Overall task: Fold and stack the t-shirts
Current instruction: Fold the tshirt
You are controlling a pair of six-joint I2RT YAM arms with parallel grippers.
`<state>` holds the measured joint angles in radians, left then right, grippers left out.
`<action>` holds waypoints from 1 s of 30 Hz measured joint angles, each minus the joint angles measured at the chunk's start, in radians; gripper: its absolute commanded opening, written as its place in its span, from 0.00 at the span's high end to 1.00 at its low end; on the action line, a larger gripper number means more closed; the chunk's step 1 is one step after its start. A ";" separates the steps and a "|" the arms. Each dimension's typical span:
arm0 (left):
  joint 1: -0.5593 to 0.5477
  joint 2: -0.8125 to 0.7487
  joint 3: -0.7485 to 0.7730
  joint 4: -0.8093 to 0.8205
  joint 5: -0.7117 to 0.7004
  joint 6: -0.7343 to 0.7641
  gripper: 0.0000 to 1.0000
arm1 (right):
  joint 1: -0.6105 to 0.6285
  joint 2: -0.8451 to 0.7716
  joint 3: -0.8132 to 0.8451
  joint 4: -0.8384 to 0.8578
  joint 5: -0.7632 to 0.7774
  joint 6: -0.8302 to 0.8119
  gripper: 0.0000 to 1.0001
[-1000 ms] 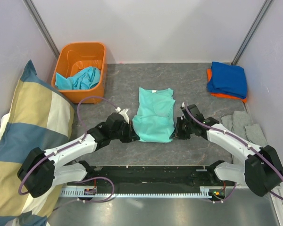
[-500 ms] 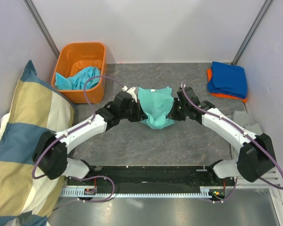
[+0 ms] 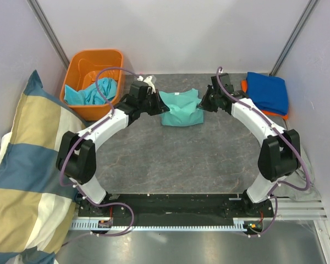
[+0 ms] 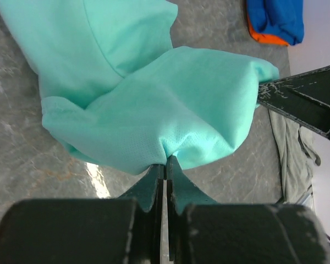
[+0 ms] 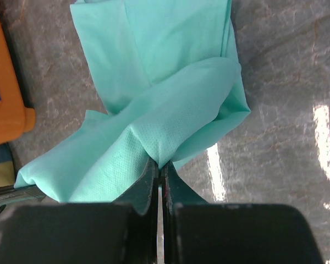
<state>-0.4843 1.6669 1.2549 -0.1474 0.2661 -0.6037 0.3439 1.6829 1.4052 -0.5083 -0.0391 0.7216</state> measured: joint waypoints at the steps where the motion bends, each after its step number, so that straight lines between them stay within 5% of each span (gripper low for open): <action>1: 0.012 0.016 0.014 -0.001 0.007 0.003 0.96 | -0.012 0.018 0.017 0.001 -0.008 -0.003 1.00; 15: 0.077 0.146 0.108 0.031 0.109 0.022 0.98 | -0.069 0.157 0.082 0.050 -0.139 -0.029 1.00; 23: -0.002 -0.031 -0.255 0.080 0.137 0.020 0.98 | -0.036 -0.088 -0.288 0.037 -0.197 -0.060 1.00; 30: -0.139 -0.238 -0.591 0.100 0.135 -0.020 0.98 | 0.121 -0.272 -0.536 0.002 -0.221 -0.042 1.00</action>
<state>-0.6231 1.4284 0.6636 -0.0479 0.4011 -0.6239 0.4652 1.4113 0.8692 -0.5068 -0.2600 0.6796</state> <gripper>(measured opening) 0.040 0.012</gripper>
